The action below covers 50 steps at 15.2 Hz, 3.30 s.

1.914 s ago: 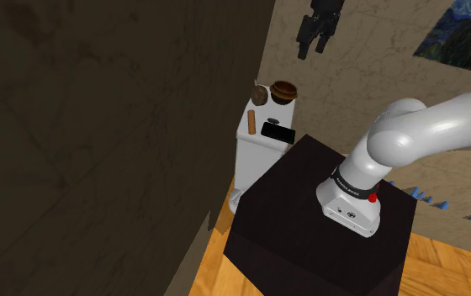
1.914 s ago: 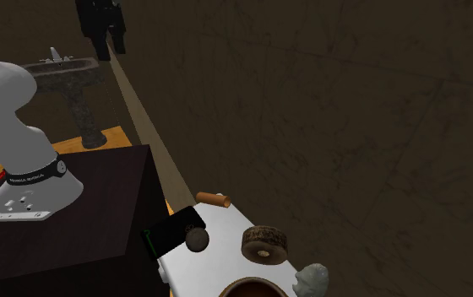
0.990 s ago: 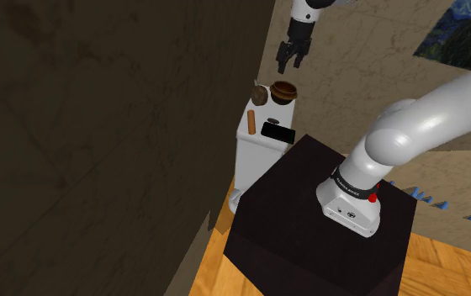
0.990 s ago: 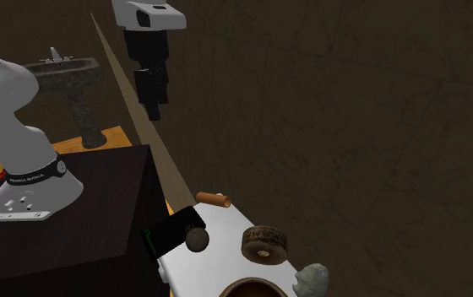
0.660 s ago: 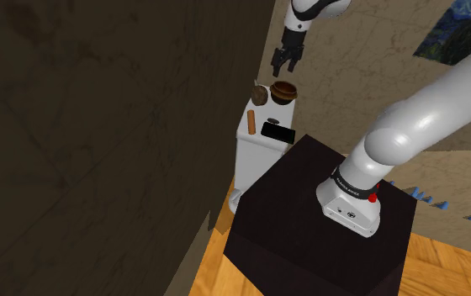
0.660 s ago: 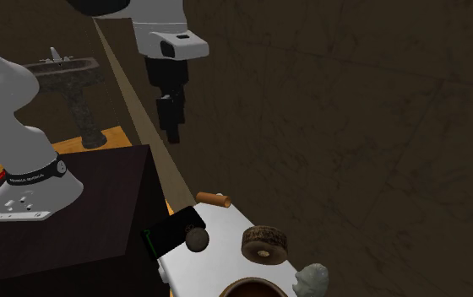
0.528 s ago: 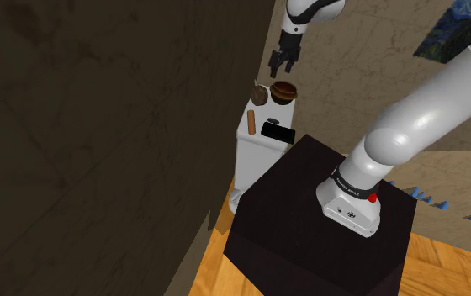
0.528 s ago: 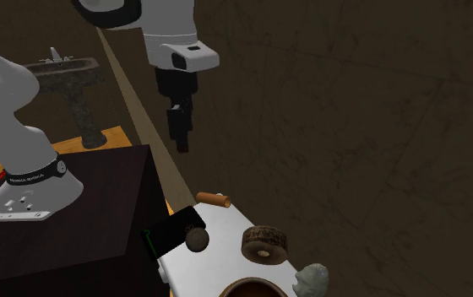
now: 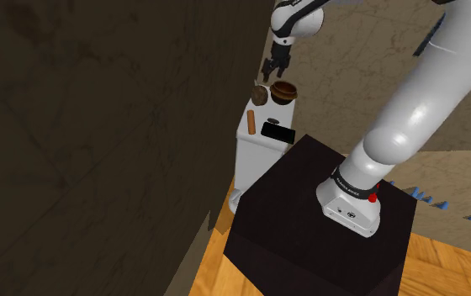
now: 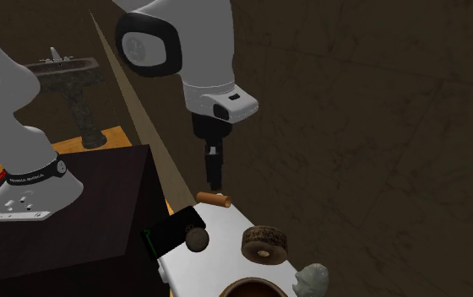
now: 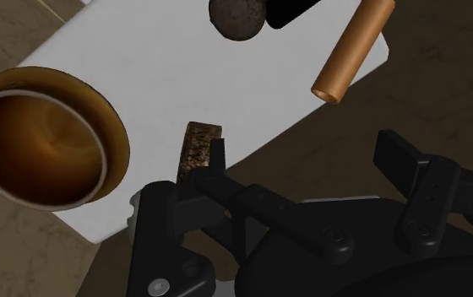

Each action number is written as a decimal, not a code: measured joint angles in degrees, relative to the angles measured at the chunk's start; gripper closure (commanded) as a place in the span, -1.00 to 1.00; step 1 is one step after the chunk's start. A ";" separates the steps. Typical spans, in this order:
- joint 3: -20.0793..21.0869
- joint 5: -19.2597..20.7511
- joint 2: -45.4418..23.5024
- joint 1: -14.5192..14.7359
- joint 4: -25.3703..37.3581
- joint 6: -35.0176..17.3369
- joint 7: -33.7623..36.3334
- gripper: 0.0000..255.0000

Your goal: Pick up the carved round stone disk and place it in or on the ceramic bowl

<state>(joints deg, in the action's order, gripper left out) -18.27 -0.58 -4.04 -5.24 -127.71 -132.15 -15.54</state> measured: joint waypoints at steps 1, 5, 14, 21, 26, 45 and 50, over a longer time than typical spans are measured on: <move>-0.15 -1.06 -2.15 -0.40 1.25 -0.91 -1.12 -1.00; 0.07 -5.67 -11.70 -2.71 8.96 -2.65 -5.58 -1.00; 4.09 -5.77 -26.41 -9.95 22.72 -5.30 -10.45 -1.00; 9.81 -0.54 -27.92 -15.38 25.97 -7.95 -8.46 -1.00; 12.53 -4.34 -30.71 -17.56 24.44 -9.13 -6.62 -1.00; 12.55 -4.22 -28.03 -17.59 24.43 -5.03 -6.21 1.00; 12.29 -3.86 -25.93 -17.46 25.02 -2.26 -5.94 1.00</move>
<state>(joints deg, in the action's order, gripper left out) -5.98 -4.44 -29.98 -22.71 -102.68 -134.41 -21.48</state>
